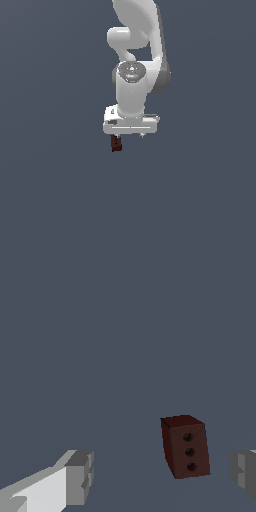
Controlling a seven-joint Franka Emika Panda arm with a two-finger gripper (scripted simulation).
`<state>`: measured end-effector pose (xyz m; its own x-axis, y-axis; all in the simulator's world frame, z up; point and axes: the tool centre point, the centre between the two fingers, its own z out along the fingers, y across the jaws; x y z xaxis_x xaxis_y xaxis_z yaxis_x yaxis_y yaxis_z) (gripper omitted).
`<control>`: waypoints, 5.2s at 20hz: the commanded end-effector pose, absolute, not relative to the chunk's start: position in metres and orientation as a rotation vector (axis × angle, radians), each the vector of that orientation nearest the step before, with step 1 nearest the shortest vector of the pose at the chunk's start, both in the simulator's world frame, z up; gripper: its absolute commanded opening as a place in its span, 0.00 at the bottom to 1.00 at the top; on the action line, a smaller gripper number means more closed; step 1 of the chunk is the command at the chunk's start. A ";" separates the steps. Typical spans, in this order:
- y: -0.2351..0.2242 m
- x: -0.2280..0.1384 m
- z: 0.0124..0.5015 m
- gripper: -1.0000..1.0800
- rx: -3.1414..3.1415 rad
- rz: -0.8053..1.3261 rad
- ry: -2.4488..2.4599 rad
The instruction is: Pick up the object and move it to a goal position.
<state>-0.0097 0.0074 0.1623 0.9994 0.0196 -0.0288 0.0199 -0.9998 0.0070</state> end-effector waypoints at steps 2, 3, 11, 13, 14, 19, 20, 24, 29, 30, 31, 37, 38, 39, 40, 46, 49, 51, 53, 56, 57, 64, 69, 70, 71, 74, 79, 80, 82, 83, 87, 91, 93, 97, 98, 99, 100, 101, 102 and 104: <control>0.007 -0.010 0.163 0.96 3.134 -0.045 0.030; 0.006 -0.010 0.163 0.96 3.135 -0.045 0.024; -0.012 -0.010 0.173 0.96 3.151 -0.050 -0.049; -0.012 -0.010 0.172 0.96 3.150 -0.049 -0.044; -0.012 -0.011 0.171 0.96 3.150 -0.049 -0.041; -0.018 -0.015 0.160 0.96 3.150 -0.043 -0.012; -0.020 -0.016 0.157 0.96 3.149 -0.042 -0.003; -0.030 -0.024 0.139 0.96 3.147 -0.033 0.046; -0.045 -0.039 0.110 0.96 3.142 -0.018 0.129; -0.048 -0.042 0.105 0.96 3.141 -0.015 0.144; -0.050 -0.045 0.100 0.96 3.140 -0.013 0.158; -0.060 -0.058 0.082 0.96 3.135 -0.003 0.217; -0.060 -0.059 0.080 0.96 3.134 -0.002 0.222; -0.061 -0.060 0.079 0.96 3.134 -0.001 0.226; -0.062 -0.061 0.078 0.96 3.133 0.000 0.229; -0.062 -0.061 0.075 0.96 3.134 -0.002 0.227; -0.062 -0.061 0.066 0.96 3.133 -0.002 0.228; -0.062 -0.062 0.057 0.96 3.133 -0.001 0.229; -0.062 -0.062 0.046 0.96 3.133 -0.001 0.230; -0.062 -0.062 0.034 0.96 3.133 -0.001 0.231; -0.062 -0.062 0.031 0.96 3.133 0.000 0.232; -0.062 -0.062 0.027 0.00 3.133 0.000 0.232; -0.062 -0.062 0.027 0.00 3.133 0.000 0.232; -0.062 -0.062 0.027 0.00 3.133 0.000 0.232; -0.062 -0.062 0.027 0.00 3.133 0.000 0.232; -0.062 -0.062 0.029 0.00 3.133 0.000 0.231; -0.063 -0.060 0.042 0.00 3.133 0.000 0.231; -0.063 -0.059 0.047 0.00 3.133 0.000 0.231; -0.063 -0.058 0.058 0.00 3.133 0.000 0.231; -0.063 -0.057 0.064 0.00 3.133 0.000 0.231; -0.064 -0.053 0.095 0.00 3.133 0.000 0.231; -0.066 -0.048 0.134 0.00 3.133 0.000 0.231; -0.066 -0.045 0.156 0.00 3.133 0.000 0.231; -0.068 -0.038 0.200 0.00 3.133 0.000 0.231; -0.068 -0.036 0.211 0.00 3.133 0.000 0.231; -0.068 -0.035 0.221 0.00 3.133 0.000 0.231; -0.069 -0.033 0.231 0.00 3.133 0.000 0.231; -0.069 -0.032 0.240 0.00 3.133 0.000 0.231; -0.069 -0.030 0.249 0.00 3.133 0.000 0.231; -0.069 -0.027 0.264 0.00 3.133 0.000 0.232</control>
<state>-0.0292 -0.0692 0.2508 0.9891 0.1469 -0.0004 0.1469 -0.9891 -0.0001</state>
